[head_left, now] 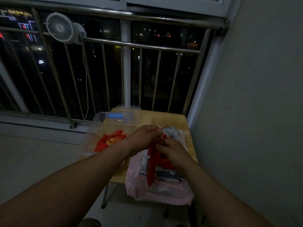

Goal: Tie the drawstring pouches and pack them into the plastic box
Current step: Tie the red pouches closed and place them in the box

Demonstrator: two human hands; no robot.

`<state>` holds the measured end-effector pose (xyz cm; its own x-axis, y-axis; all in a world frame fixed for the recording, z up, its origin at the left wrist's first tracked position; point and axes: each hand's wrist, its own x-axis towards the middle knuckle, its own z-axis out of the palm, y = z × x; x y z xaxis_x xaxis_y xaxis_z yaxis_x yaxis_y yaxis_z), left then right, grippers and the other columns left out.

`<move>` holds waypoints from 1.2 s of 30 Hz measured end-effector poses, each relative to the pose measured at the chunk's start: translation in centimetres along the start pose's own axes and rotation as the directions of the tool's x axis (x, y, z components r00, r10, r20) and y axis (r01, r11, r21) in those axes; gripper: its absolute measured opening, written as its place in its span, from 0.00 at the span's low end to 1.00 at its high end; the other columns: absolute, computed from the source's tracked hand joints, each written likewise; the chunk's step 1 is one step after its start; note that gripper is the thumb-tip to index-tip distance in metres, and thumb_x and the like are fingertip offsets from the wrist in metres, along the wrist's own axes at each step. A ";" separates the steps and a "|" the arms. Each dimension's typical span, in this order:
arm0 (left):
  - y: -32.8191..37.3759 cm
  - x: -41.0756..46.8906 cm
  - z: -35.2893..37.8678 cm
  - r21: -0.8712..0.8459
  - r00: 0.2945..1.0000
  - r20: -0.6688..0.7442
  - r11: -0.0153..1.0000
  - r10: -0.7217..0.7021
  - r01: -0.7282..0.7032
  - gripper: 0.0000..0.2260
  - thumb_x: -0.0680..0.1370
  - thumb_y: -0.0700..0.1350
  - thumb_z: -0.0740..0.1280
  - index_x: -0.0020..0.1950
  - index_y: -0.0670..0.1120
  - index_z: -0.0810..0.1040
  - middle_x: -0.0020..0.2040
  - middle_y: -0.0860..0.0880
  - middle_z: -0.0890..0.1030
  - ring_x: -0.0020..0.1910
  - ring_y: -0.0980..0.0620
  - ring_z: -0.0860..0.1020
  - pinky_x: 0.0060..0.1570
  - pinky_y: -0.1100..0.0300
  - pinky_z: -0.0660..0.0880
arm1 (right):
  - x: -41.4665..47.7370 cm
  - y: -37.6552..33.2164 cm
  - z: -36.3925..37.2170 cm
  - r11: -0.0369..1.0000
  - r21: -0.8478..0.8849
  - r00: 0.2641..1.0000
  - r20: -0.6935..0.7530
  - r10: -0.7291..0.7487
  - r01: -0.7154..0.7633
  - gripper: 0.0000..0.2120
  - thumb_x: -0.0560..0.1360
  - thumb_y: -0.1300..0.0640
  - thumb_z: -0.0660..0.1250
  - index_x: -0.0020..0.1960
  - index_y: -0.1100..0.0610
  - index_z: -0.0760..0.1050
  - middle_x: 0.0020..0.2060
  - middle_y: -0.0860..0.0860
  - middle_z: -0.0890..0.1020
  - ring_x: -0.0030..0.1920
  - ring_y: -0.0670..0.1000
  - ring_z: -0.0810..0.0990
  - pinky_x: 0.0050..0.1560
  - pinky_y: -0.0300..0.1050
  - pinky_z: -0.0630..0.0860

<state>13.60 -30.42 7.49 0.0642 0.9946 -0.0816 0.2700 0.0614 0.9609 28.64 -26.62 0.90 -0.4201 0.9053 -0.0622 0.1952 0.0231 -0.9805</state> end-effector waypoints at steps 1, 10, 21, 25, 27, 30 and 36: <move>0.1 -0.1 0.0 -0.006 1.000 -0.009 1.000 0.001 -0.001 0.13 0.86 0.47 0.60 0.44 0.46 0.76 0.27 0.57 0.75 0.25 0.63 0.72 0.26 0.70 0.67 | -0.1 0.1 0.0 0.998 0.060 1.000 0.002 0.023 -0.023 0.05 0.78 0.58 0.70 0.47 0.54 0.86 0.46 0.56 0.88 0.51 0.60 0.86 0.60 0.61 0.79; -1.1 -0.2 0.0 -0.068 0.979 -0.189 0.996 -0.070 0.058 0.18 0.88 0.48 0.56 0.52 0.36 0.79 0.25 0.54 0.74 0.21 0.63 0.71 0.23 0.71 0.67 | -0.4 0.7 -0.2 0.843 0.507 0.978 0.005 0.208 -0.182 0.20 0.76 0.56 0.73 0.64 0.65 0.78 0.61 0.67 0.81 0.60 0.66 0.81 0.66 0.68 0.73; -4.4 0.4 -1.1 -0.187 0.955 -0.211 0.968 -0.206 0.167 0.22 0.87 0.50 0.56 0.60 0.32 0.78 0.30 0.47 0.68 0.27 0.52 0.65 0.28 0.61 0.63 | -0.8 -0.2 -0.9 0.819 0.556 0.990 0.057 0.132 -0.141 0.03 0.80 0.60 0.67 0.50 0.59 0.79 0.37 0.51 0.80 0.31 0.46 0.73 0.24 0.36 0.66; -3.2 0.5 -1.9 -0.090 0.974 -0.212 0.994 -0.080 0.062 0.19 0.87 0.51 0.57 0.60 0.41 0.82 0.41 0.42 0.81 0.33 0.51 0.73 0.30 0.65 0.71 | -1.0 -0.2 -1.2 0.867 0.412 0.960 0.135 0.246 -0.280 0.01 0.80 0.63 0.68 0.50 0.59 0.79 0.35 0.50 0.79 0.29 0.44 0.70 0.26 0.36 0.63; -2.7 0.8 -2.1 0.098 0.987 -0.162 0.995 0.010 0.006 0.18 0.86 0.54 0.57 0.61 0.46 0.83 0.48 0.46 0.86 0.36 0.56 0.77 0.35 0.66 0.74 | -1.0 -0.4 -1.3 0.882 0.340 0.943 0.177 0.281 -0.326 0.03 0.79 0.63 0.69 0.47 0.59 0.80 0.35 0.51 0.80 0.29 0.45 0.72 0.29 0.37 0.66; -1.9 1.2 -1.5 0.198 0.997 -0.053 0.979 0.054 -0.042 0.19 0.86 0.57 0.58 0.63 0.49 0.83 0.52 0.51 0.86 0.38 0.67 0.80 0.38 0.73 0.73 | -1.0 -0.7 -1.0 0.906 0.260 0.939 0.179 0.295 -0.334 0.07 0.78 0.65 0.70 0.42 0.59 0.83 0.34 0.52 0.81 0.29 0.45 0.74 0.35 0.41 0.69; -2.4 1.8 0.0 0.163 0.995 -0.010 0.981 0.104 -0.101 0.18 0.86 0.55 0.59 0.64 0.46 0.83 0.51 0.50 0.87 0.43 0.65 0.82 0.43 0.71 0.74 | -1.6 -0.9 -0.3 0.959 0.165 0.943 0.280 0.178 -0.230 0.07 0.79 0.63 0.69 0.45 0.59 0.84 0.35 0.51 0.82 0.33 0.45 0.76 0.35 0.38 0.72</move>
<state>13.09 -28.77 5.02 0.0828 0.9963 0.0212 0.4150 -0.0538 0.9082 29.44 -27.96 1.97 -0.6096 0.7396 -0.2851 0.1370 -0.2559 -0.9569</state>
